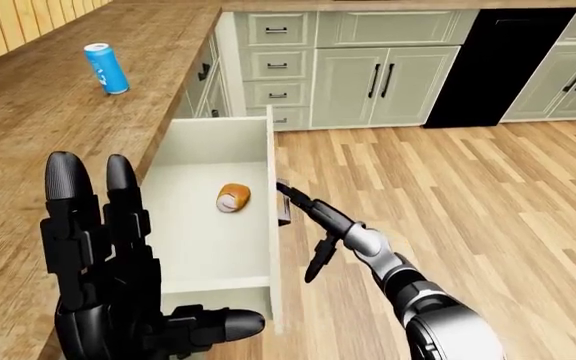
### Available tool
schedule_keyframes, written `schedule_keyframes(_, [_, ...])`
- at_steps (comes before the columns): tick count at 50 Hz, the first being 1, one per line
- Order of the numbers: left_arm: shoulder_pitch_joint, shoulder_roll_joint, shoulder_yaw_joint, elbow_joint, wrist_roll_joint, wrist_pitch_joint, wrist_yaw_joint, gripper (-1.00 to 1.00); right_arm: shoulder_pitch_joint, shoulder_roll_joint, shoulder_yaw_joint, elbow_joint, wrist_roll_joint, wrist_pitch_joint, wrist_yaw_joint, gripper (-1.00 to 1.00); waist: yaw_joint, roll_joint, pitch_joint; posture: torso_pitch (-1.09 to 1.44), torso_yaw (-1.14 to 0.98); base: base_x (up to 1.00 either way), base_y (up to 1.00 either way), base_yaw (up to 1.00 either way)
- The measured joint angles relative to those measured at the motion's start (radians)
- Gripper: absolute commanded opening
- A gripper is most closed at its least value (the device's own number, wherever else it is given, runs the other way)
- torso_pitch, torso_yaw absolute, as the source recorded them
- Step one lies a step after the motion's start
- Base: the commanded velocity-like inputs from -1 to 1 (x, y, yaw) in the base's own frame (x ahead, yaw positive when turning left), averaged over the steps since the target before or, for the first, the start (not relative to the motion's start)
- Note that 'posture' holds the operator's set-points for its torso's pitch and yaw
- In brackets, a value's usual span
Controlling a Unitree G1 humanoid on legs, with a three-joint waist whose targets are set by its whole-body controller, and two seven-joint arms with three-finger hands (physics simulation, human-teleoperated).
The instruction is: Close the right drawer.
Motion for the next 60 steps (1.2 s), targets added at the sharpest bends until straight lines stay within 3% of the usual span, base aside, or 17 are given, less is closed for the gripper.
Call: schedule_keyframes(60, [-0.004,-0.001,0.002,-0.009,-0.008,0.012,-0.002,1.0,-0.053,0.12,0.033,0.007,-0.053,0.014,0.078,1.0,-0.009,0.009,0.004,0.0,0.0,0.0,0.0,0.0])
